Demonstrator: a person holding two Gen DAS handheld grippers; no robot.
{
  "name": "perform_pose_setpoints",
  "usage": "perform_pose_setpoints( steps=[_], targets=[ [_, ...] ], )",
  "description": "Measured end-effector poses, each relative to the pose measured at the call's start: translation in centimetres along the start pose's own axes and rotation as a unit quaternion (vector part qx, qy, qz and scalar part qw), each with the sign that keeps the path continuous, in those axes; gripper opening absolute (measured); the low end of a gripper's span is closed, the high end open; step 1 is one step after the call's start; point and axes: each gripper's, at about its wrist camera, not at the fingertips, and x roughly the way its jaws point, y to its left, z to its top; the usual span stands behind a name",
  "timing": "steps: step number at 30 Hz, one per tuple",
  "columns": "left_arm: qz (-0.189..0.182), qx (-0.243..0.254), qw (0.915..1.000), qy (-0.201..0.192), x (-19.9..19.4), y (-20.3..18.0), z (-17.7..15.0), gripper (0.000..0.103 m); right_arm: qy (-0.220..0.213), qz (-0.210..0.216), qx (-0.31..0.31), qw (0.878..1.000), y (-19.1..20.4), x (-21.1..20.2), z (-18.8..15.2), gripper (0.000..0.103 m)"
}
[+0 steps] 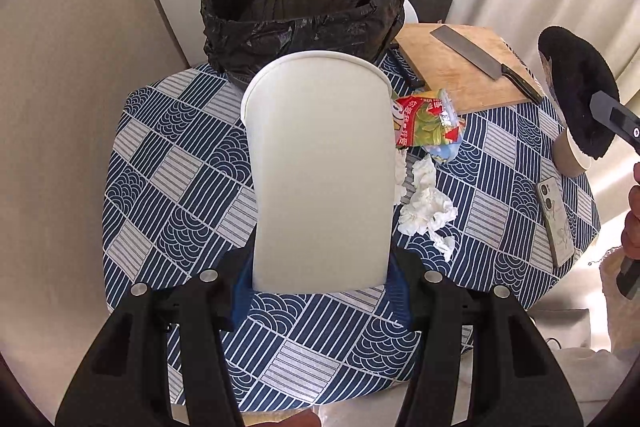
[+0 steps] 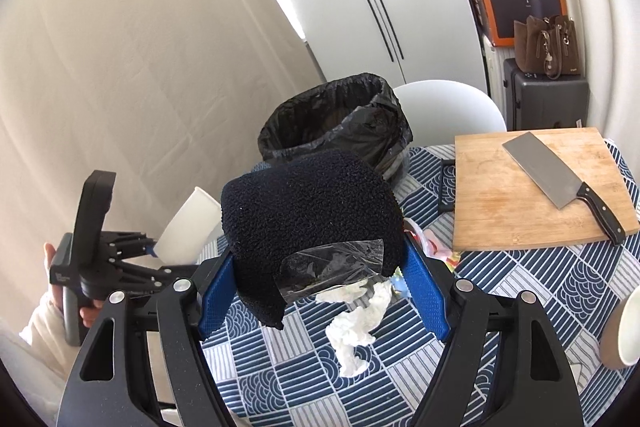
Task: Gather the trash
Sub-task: 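Carry the paper cup and black item over the trash bin and open both tools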
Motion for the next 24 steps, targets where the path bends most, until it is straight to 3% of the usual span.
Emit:
perform_pose_setpoints(
  steps=[15,24],
  targets=[
    [0.009,0.054,0.9976,-0.041,-0.6,3.6,9.2,0.055,-0.030,-0.028,-0.047,0.998,2.7,4.7,7.5,0.072],
    [0.001,0.069,0.9963,-0.051,2.0,6.0,13.8,0.055,-0.037,-0.038,-0.058,0.997,3.1,9.5,12.1,0.072]
  ],
)
